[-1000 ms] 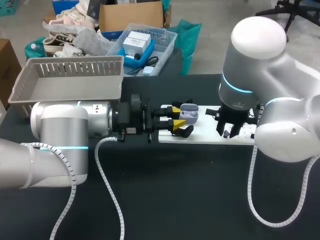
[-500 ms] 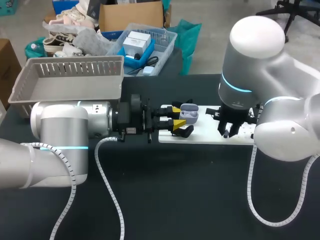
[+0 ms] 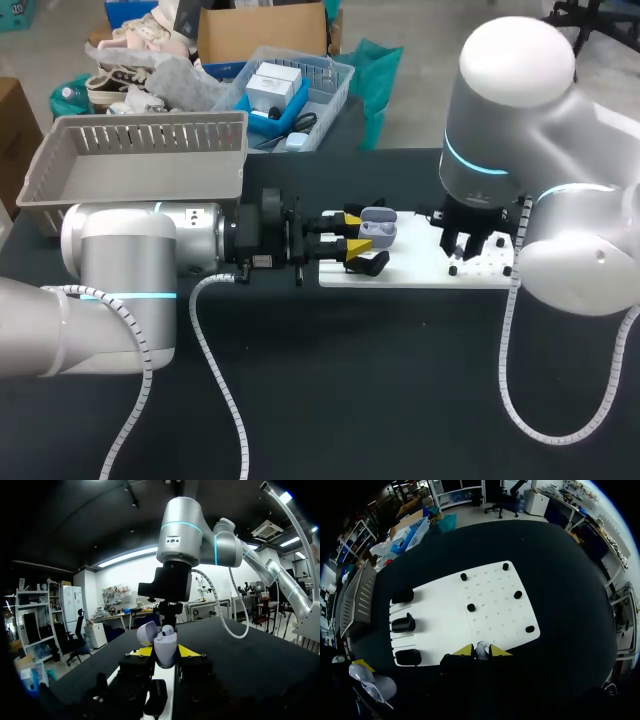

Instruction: Pick up each earbud case from the left stands, insert the matching earbuds, close the lid, and place the case in the box.

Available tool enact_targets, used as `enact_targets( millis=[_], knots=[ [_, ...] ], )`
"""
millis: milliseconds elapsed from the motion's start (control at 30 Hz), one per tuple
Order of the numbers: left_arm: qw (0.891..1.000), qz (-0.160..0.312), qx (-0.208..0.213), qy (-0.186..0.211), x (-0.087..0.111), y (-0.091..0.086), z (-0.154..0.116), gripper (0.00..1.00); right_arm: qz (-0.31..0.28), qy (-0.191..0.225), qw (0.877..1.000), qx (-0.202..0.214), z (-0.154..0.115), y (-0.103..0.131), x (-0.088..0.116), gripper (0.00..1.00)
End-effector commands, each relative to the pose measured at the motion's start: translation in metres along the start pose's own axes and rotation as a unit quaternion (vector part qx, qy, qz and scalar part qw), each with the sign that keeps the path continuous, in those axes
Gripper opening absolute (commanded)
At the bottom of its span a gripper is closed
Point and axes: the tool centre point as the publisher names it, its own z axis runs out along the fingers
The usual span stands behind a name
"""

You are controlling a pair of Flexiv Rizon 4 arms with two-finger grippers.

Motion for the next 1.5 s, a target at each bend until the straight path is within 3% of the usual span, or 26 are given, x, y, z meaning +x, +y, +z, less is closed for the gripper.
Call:
enact_targets(
  millis=[33, 367, 867, 1167, 1367, 1500],
  knots=[
    [1.000, 0.000, 0.000, -0.001, 0.001, 0.001, 0.000, 0.00, 0.001, -0.021, 1.000, -0.003, -0.018, -0.009, 0.007, 0.00],
    [1.000, 0.000, 0.000, -0.001, 0.001, 0.001, 0.000, 0.00, -0.022, -0.059, 0.998, -0.016, -0.060, -0.005, 0.004, 0.00],
    [1.000, 0.000, 0.000, -0.001, 0.001, 0.001, 0.000, 0.00, -0.136, -0.113, 0.983, -0.045, -0.148, 0.030, -0.001, 0.00],
    [1.000, 0.000, 0.000, -0.001, 0.001, 0.001, 0.000, 0.00, -0.225, -0.058, 0.969, -0.079, -0.158, 0.064, 0.003, 0.00],
    [1.000, 0.000, 0.000, -0.001, 0.001, 0.001, 0.000, 0.00, -0.274, 0.000, 0.953, -0.132, -0.155, 0.082, 0.012, 0.00],
    [1.000, 0.000, 0.000, -0.001, 0.001, 0.001, 0.000, 0.00, -0.293, 0.017, 0.946, -0.137, -0.152, 0.090, 0.016, 0.00]
  ],
)
